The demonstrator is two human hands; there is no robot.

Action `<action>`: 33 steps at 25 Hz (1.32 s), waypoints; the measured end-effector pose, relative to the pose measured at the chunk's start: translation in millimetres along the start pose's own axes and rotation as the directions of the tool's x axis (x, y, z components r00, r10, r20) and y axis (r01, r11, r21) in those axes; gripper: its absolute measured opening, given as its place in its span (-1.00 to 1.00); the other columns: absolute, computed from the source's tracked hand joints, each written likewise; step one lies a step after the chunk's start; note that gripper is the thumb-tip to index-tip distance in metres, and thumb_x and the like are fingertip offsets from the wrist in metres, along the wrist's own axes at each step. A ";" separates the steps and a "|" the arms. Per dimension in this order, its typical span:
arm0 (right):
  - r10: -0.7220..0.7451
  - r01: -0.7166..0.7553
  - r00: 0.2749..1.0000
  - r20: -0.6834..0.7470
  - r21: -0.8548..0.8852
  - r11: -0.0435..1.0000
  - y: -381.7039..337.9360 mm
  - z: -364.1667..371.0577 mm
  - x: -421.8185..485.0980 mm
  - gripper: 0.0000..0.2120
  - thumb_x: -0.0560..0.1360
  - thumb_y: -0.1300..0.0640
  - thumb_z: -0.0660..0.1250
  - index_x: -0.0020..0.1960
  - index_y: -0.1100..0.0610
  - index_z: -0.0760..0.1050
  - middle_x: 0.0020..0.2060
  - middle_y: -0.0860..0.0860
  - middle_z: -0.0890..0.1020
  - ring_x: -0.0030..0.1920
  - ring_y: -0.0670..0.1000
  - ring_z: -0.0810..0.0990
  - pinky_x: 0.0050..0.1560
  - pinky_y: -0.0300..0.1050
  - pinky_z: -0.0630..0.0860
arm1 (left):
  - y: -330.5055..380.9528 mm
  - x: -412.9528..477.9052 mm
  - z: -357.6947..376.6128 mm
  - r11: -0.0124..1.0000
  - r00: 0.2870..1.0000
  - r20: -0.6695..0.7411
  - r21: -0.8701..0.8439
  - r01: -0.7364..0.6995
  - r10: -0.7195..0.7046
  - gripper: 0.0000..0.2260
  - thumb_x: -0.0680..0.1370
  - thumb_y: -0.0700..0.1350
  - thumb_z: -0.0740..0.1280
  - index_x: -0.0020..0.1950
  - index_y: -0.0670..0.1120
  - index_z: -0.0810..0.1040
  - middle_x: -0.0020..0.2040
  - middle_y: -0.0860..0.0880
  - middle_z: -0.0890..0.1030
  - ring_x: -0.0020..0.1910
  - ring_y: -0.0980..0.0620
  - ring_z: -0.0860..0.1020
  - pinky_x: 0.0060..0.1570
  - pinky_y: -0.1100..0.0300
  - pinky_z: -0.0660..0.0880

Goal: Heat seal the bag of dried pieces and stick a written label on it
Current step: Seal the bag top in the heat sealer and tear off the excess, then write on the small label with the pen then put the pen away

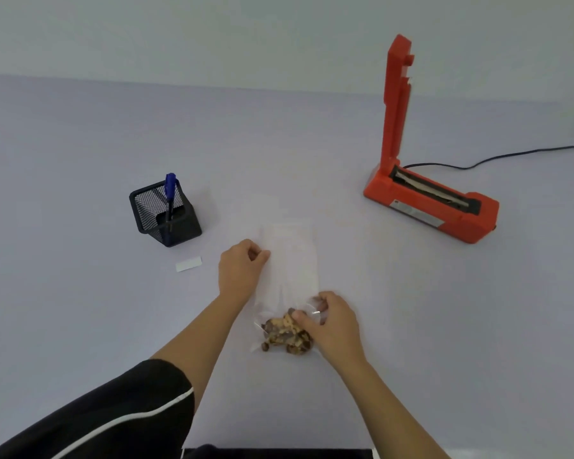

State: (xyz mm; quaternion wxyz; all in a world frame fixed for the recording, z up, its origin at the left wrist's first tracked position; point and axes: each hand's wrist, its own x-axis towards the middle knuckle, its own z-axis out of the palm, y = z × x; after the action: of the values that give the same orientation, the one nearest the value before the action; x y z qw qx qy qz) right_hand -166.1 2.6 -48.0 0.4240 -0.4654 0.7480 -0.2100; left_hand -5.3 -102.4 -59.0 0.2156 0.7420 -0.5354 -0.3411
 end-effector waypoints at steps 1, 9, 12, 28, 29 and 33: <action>-0.002 0.001 1.000 -0.022 -0.034 0.999 0.5 -1.1 -0.9 -0.53 0.32 -0.15 0.46 0.09 0.06 0.43 -0.11 -0.05 0.49 -0.14 -0.04 0.49 -0.12 -0.21 0.43 | -0.8 -0.1 1.4 0.999 1.000 -0.011 0.035 -0.005 0.006 -0.83 0.48 -0.03 0.38 -0.15 -0.12 0.54 -0.23 -0.03 0.58 -0.23 -0.01 0.53 -0.20 0.17 0.44; -0.015 0.009 0.998 -0.065 -0.091 0.996 -9.7 -14.3 -3.3 -0.47 0.40 -0.17 0.37 0.24 0.08 0.36 -0.07 -0.05 0.45 0.00 -0.02 0.46 -0.01 -0.18 0.43 | 3.8 -3.4 -15.3 0.997 0.997 -0.025 -0.005 -0.075 0.075 -0.67 0.55 0.00 0.29 0.21 -0.19 0.46 0.00 -0.13 0.56 -0.09 -0.04 0.52 -0.05 0.13 0.45; -0.109 0.096 0.980 -0.167 -0.086 0.992 -32.2 -30.4 3.6 -0.63 0.46 -0.07 0.34 0.18 0.09 0.43 -0.09 -0.04 0.48 -0.02 -0.01 0.48 -0.02 -0.17 0.44 | 10.9 -12.6 -51.4 0.983 0.977 -0.120 -0.017 -0.181 0.177 -0.76 0.56 -0.12 0.27 0.18 -0.20 0.52 -0.02 -0.12 0.60 -0.19 0.00 0.53 -0.10 0.16 0.46; -0.555 0.587 0.808 0.198 -0.200 0.784 -250.3 72.1 100.2 -0.55 0.55 0.06 0.26 0.39 0.15 0.32 0.35 0.11 0.43 0.34 0.08 0.39 0.35 -0.05 0.28 | -27.1 37.8 -165.7 0.994 0.982 -0.157 -0.041 0.102 -0.107 -0.78 0.58 -0.16 0.15 0.10 -0.18 0.53 -0.06 -0.16 0.64 -0.03 -0.18 0.55 -0.10 0.13 0.40; -0.541 0.587 0.808 0.235 -0.230 0.776 -252.6 78.8 104.8 -0.54 0.54 0.07 0.28 0.39 0.15 0.32 0.36 0.11 0.43 0.35 0.09 0.37 0.35 -0.05 0.27 | -29.3 40.2 -163.2 0.994 0.982 -0.154 -0.029 0.104 -0.107 -0.76 0.58 -0.16 0.15 0.12 -0.20 0.54 -0.04 -0.18 0.65 -0.05 -0.17 0.57 -0.14 0.16 0.40; -0.561 0.589 0.808 0.182 -0.219 0.778 -256.4 91.9 113.7 -0.75 0.48 0.18 0.34 0.16 0.14 0.56 0.10 0.10 0.63 0.15 0.09 0.55 0.19 -0.08 0.43 | -35.1 45.2 -159.7 0.990 0.975 -0.170 -0.002 0.143 -0.141 -0.75 0.57 -0.15 0.14 0.02 -0.24 0.57 -0.08 -0.21 0.65 -0.14 -0.17 0.56 -0.22 0.19 0.34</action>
State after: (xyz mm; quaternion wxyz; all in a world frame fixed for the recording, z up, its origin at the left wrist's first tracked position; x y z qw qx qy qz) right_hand 19.4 -212.0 33.1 0.3127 -0.7345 0.5673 -0.2024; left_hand 144.0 -140.4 12.2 0.2318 0.8057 -0.4625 -0.2883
